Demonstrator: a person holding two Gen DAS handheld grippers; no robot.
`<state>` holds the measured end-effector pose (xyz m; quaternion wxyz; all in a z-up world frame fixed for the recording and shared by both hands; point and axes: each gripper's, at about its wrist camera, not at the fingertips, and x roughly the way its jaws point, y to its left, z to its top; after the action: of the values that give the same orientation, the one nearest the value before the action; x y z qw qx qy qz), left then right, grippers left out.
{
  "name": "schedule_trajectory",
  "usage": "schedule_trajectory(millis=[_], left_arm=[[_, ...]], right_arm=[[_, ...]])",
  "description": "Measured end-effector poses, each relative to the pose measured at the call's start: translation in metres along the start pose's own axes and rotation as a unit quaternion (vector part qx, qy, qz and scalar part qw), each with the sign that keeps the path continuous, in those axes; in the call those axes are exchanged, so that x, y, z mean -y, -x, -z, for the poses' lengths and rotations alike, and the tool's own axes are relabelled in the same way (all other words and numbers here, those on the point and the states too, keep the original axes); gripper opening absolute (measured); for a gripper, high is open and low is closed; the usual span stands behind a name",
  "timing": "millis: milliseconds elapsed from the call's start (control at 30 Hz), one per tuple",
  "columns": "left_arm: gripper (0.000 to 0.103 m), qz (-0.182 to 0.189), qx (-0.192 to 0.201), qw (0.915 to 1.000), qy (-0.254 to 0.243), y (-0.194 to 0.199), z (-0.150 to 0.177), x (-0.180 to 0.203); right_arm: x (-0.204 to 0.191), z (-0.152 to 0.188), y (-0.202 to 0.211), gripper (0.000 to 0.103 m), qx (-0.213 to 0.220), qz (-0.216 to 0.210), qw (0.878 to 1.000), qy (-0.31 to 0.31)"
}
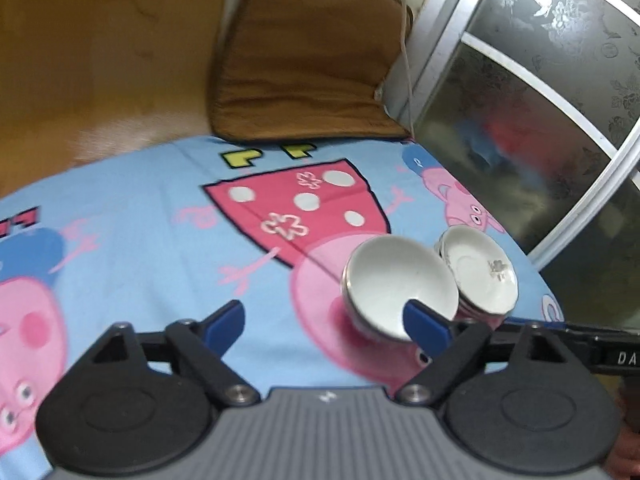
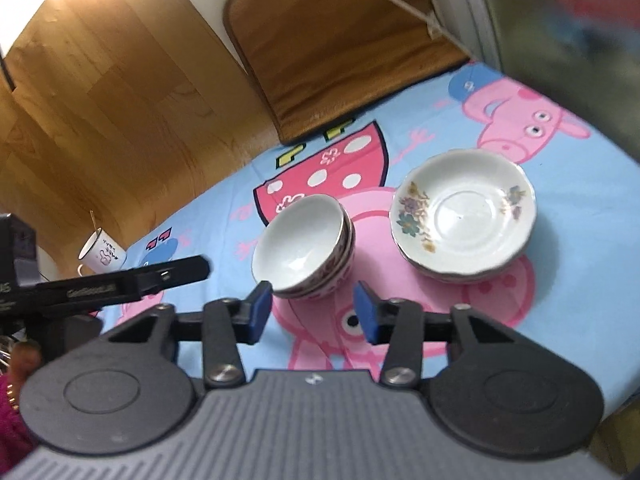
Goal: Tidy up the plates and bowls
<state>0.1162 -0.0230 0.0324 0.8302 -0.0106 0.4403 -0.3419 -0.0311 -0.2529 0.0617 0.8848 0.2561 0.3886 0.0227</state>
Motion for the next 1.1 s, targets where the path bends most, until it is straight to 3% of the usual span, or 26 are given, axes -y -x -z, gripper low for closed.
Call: schedule_trajectory(millis=[133,367,467,667,733,900,1100], left_arm=[[0.078,0.015,-0.026,0.9995,-0.011,-0.027,-0.015,-0.001],[0.064,0.064,-0.066,0.9954,-0.028,-0.057,-0.024,0.003],[0.058,0.067,-0.073,0.9944,-0.035,-0.064,-0.026,0.005],[0.032,0.079,-0.108,0.9907,-0.025,-0.082,-0.022,-0.001],[0.025,0.103,-0.111,0.9883,-0.010,-0.084,-0.019,-0.006],[0.024,0.107,-0.111,0.9881,0.008,-0.078,-0.015,-0.011],[0.022,0.084,-0.100,0.9914,0.009,-0.063,-0.018,0.000]], right_arm=[[0.003,-0.015,-0.013,0.041,-0.032,0.003,0.999,-0.005],[0.014,-0.030,-0.039,0.041,-0.077,-0.003,0.997,-0.024],[0.020,-0.035,-0.049,0.041,-0.090,-0.005,0.995,-0.036],[0.024,-0.035,-0.069,0.041,-0.117,-0.008,0.992,-0.053],[0.023,-0.034,-0.077,0.036,-0.127,-0.009,0.990,-0.053],[0.019,-0.033,-0.085,0.028,-0.121,0.008,0.992,-0.035],[0.016,-0.038,-0.077,0.022,-0.109,0.002,0.994,-0.028]])
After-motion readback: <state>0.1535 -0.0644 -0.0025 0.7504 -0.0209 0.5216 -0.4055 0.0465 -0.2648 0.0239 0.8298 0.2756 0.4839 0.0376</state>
